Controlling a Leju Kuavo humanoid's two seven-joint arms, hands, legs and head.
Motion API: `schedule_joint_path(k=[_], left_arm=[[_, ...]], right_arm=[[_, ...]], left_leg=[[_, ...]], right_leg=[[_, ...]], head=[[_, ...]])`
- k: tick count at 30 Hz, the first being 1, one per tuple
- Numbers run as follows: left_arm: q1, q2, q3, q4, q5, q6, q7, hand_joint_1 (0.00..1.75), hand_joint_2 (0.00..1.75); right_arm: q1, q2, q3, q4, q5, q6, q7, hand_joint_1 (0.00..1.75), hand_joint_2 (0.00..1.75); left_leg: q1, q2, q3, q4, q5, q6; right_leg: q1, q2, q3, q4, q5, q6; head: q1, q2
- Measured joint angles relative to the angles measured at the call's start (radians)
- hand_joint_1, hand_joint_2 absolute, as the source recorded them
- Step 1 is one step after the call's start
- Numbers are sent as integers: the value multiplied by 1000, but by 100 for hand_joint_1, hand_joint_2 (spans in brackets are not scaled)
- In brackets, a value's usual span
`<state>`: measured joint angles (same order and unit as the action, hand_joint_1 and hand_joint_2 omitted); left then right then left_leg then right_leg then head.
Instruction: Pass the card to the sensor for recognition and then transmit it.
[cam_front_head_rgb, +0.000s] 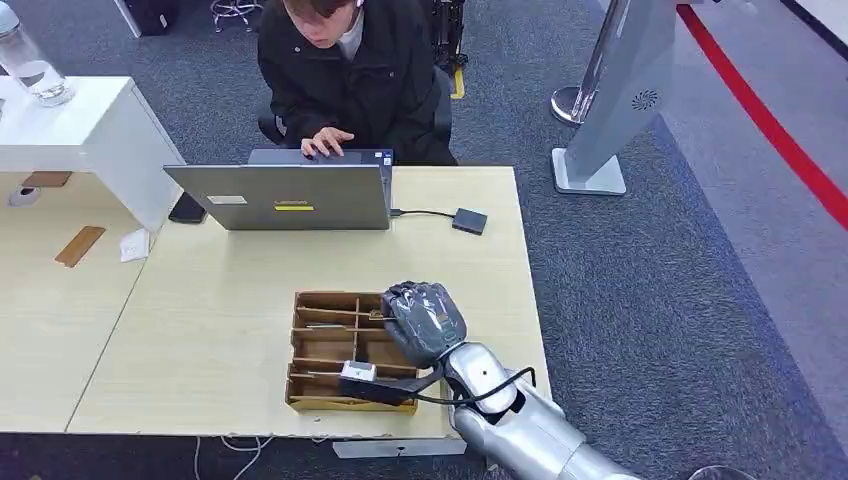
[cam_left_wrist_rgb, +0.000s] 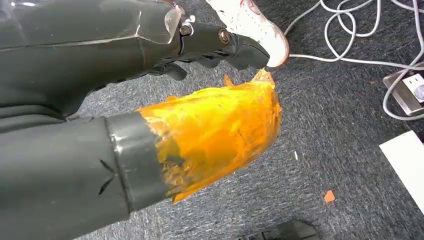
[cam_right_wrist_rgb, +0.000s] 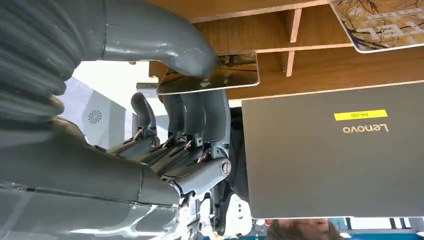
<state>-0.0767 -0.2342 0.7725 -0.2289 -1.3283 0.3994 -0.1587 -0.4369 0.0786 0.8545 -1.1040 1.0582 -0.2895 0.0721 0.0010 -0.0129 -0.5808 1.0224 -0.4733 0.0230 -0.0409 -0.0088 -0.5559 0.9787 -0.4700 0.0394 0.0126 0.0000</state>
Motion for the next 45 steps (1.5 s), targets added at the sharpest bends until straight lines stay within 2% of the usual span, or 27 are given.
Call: schedule_joint_path(k=[2, 6, 8, 15, 19, 45], left_arm=[[0, 0, 0, 0, 0, 0, 0, 0, 0], [0, 0, 0, 0, 0, 1, 0, 0, 0], [0, -1, 0, 0, 0, 2, 0, 0, 0], [1, -1, 0, 0, 5, 6, -2, 0, 0], [2, -1, 0, 0, 10, 11, -7, 0, 0], [5, -1, 0, 0, 35, 26, -14, 0, 0]], right_arm=[[0, 0, 0, 0, 0, 0, 0, 134, 175], [0, 0, 0, 0, -1, -2, 0, 166, 175], [0, 0, 0, 0, -1, -9, -2, 175, 175], [19, 0, -4, -33, 25, -136, -32, 175, 175], [42, 0, -16, -91, 43, -181, -42, 175, 175], [91, -36, -35, -364, 60, -266, -90, 175, 175]], left_leg=[[0, 0, 0, 0, 0, 0], [0, 0, 0, 0, 0, 0], [0, 0, 0, 0, 0, 0], [0, 0, 0, 0, 0, 0], [0, 0, 0, 0, 0, 0], [0, 0, 0, 0, 0, 0]], right_leg=[[0, 0, 0, 0, 0, 0], [0, 0, 0, 0, 0, 0], [0, 0, 0, 0, 0, 0], [0, 0, 0, 0, 0, 0], [0, 0, 0, 0, 0, 0], [0, 0, 0, 0, 0, 0]], head=[[0, 0], [0, 0], [0, 0], [0, 0], [0, 0], [0, 0]])
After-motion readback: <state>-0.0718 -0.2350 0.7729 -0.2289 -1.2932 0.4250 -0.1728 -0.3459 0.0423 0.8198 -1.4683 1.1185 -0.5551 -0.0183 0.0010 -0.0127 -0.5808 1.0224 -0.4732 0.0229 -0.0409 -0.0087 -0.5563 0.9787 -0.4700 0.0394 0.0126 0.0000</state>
